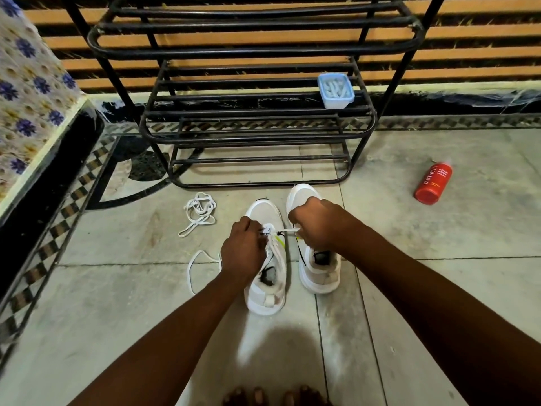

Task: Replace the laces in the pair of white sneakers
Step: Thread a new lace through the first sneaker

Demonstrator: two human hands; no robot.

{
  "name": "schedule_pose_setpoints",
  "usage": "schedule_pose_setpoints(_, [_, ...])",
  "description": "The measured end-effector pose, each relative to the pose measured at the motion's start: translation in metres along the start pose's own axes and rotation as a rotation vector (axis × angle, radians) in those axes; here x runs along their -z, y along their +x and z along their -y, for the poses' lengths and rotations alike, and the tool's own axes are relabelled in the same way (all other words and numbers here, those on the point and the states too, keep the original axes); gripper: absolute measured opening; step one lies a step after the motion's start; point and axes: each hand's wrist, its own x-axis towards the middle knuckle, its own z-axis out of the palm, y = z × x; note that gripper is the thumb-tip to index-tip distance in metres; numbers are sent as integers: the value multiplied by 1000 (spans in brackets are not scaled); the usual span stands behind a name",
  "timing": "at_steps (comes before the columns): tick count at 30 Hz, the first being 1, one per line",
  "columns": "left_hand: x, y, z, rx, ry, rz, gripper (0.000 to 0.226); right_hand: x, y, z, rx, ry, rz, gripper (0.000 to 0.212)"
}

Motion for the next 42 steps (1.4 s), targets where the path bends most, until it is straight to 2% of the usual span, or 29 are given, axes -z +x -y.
schedule_pose_setpoints(3, [1,0,3,-27,24,-9,21,3,-2,-1,11,-9,31,13])
schedule_pose_setpoints(6, [3,3,6,-69,20,2,22,13,-5,-1,99,-111,-90,10])
schedule_pose_setpoints(8, [7,6,7,-88,27,25,23,16,-5,-3,101,-83,-185,12])
schedule_pose_setpoints(10, [16,11,5,-41,-82,33,25,17,-7,-6,77,139,-286,19])
schedule_pose_setpoints(12, [32,17,-2,29,-327,64,32,19,-10,-5,39,418,-383,16])
schedule_pose_setpoints(15, [61,23,-22,-36,-768,258,47,27,-15,-1,-37,692,-550,10])
schedule_pose_setpoints(17, [77,27,-38,-63,-1010,368,52,39,-17,2,-104,956,-595,10])
schedule_pose_setpoints(20, [96,32,-61,-62,-1111,300,39,53,-19,1,-154,1166,-634,4])
schedule_pose_setpoints(22, [104,37,-67,-22,-1175,204,19,56,-21,-4,-167,1179,-651,3])
schedule_pose_setpoints(24, [109,43,-67,95,-1285,163,8,57,-24,-10,-185,1189,-649,5])
schedule_pose_setpoints(27, [112,47,-57,241,-1433,152,12,52,-28,-20,-165,1063,-621,10])
schedule_pose_setpoints(31, [114,48,-45,307,-1507,149,7,34,-31,-36,-191,888,-601,9])
schedule_pose_setpoints(35, [114,49,-38,372,-1580,118,12,1,-36,-60,-165,668,-570,10])
schedule_pose_setpoints(38, [113,49,-35,391,-1591,116,14,-31,-43,-83,-172,476,-499,19])
schedule_pose_setpoints(42, [108,48,-37,354,-1555,143,10,-59,-52,-92,-235,387,-384,12])
